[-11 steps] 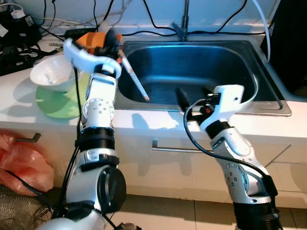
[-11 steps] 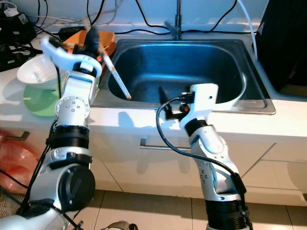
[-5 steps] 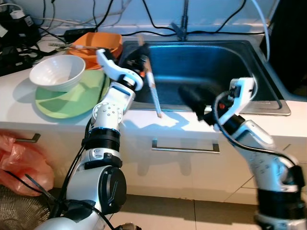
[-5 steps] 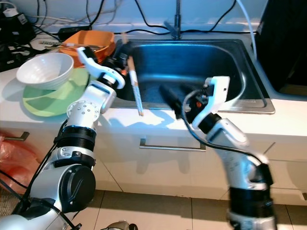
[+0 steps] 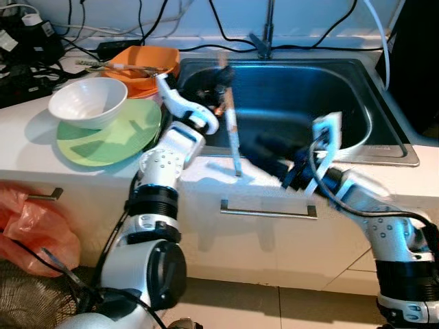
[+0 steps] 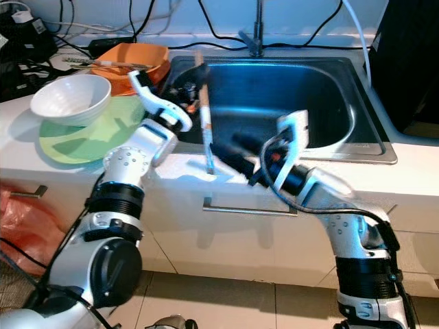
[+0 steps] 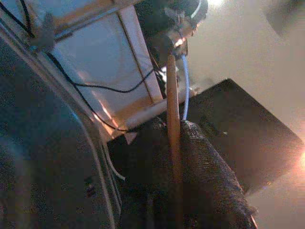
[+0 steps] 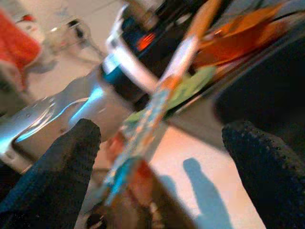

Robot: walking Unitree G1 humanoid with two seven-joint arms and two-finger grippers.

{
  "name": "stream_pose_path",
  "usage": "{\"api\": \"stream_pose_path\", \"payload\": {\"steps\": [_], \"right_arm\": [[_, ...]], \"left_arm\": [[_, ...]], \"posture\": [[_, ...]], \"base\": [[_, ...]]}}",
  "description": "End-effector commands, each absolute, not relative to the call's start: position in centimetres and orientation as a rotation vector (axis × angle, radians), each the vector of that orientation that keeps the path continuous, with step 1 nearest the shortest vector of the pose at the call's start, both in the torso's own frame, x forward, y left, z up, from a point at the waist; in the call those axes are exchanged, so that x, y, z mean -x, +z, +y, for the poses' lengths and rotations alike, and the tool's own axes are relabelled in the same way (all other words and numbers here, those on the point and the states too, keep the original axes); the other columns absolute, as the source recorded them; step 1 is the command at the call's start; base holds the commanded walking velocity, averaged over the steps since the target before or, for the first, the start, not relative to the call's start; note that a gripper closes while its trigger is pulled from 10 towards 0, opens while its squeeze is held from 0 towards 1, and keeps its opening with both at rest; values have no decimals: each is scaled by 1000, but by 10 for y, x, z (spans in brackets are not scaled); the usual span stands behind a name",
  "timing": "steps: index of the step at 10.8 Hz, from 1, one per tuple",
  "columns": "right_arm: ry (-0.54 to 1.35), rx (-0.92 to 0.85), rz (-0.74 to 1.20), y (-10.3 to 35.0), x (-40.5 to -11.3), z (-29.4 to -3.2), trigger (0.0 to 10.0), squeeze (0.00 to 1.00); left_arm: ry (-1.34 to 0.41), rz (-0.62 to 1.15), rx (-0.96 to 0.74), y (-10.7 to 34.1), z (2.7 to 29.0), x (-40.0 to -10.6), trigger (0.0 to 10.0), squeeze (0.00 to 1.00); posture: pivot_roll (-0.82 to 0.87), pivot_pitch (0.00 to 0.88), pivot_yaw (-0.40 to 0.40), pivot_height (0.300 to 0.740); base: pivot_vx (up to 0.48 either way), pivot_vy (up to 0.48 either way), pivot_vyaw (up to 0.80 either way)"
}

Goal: Kitchen organization

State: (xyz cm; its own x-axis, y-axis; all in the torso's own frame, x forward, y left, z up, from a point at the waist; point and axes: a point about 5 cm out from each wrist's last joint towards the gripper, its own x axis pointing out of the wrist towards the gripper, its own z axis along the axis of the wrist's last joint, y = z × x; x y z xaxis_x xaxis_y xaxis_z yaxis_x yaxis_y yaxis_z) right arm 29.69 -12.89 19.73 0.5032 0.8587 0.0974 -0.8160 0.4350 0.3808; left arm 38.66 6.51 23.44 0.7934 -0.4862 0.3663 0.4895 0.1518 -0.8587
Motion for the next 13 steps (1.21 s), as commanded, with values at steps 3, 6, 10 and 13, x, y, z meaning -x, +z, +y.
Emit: {"api": "stream_pose_path", "payload": {"steps": [3, 6, 10, 13], "right_arm": [[1142, -402, 146, 199, -297, -118, 6941, 0], [1143, -415, 148, 198, -297, -114, 0, 0], [1178, -456, 187, 196, -289, -104, 2549, 0], [1179, -467, 195, 198, -291, -104, 0, 0]], "left_arm": [[-760, 15, 1238, 235, 53, -380, 10000, 0], [-777, 32, 1247, 231, 48, -377, 10000, 0], [-869, 78, 1253, 227, 29, -363, 10000, 0], [-911, 96, 1250, 228, 20, -356, 10000, 0]], "posture": [[-26, 57, 92, 740], [-28, 57, 92, 740], [-33, 65, 92, 740], [-32, 65, 91, 740]], "base": [[0, 0, 0], [0, 0, 0], [0, 0, 0], [0, 0, 0]]}}
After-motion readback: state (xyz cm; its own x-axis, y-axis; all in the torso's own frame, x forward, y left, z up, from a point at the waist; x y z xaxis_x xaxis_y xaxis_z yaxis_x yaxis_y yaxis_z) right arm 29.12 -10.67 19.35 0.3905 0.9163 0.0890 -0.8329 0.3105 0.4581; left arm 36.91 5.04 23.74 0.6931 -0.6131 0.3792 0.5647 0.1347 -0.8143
